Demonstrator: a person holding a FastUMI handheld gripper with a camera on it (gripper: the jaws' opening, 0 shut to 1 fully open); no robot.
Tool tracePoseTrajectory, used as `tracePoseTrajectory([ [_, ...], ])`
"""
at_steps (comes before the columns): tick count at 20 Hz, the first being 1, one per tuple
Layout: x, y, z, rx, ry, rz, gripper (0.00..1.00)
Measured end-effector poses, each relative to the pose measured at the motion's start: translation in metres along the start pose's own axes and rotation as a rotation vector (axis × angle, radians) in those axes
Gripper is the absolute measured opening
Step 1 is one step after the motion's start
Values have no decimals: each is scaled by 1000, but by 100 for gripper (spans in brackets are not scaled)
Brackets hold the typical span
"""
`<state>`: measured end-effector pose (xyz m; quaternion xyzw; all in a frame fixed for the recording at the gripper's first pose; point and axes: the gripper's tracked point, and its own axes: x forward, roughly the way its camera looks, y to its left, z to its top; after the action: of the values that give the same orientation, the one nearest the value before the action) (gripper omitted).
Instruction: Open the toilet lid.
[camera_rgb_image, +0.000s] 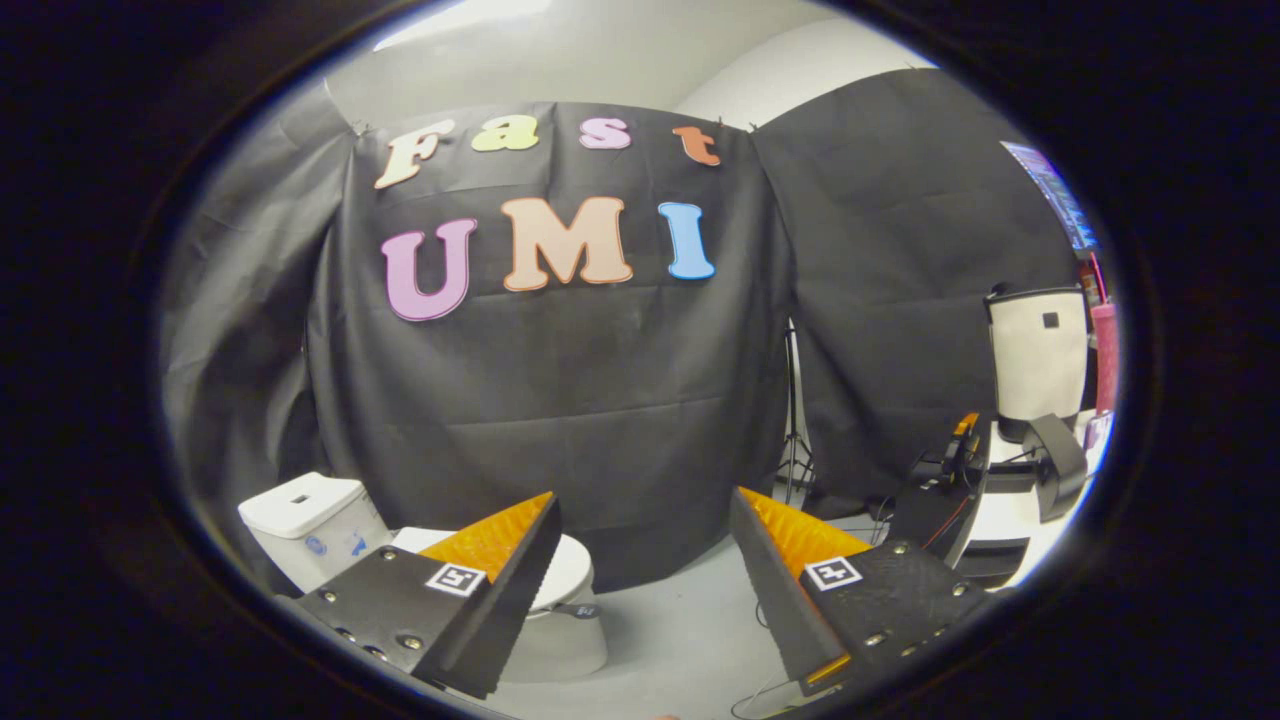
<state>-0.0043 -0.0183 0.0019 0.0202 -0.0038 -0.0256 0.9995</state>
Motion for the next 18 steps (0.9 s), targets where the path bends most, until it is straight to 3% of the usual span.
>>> tracePoseTrajectory([
  [4, 11, -5, 0, 30, -9, -39, 100],
  [18, 45, 36, -15, 12, 44, 43, 100],
])
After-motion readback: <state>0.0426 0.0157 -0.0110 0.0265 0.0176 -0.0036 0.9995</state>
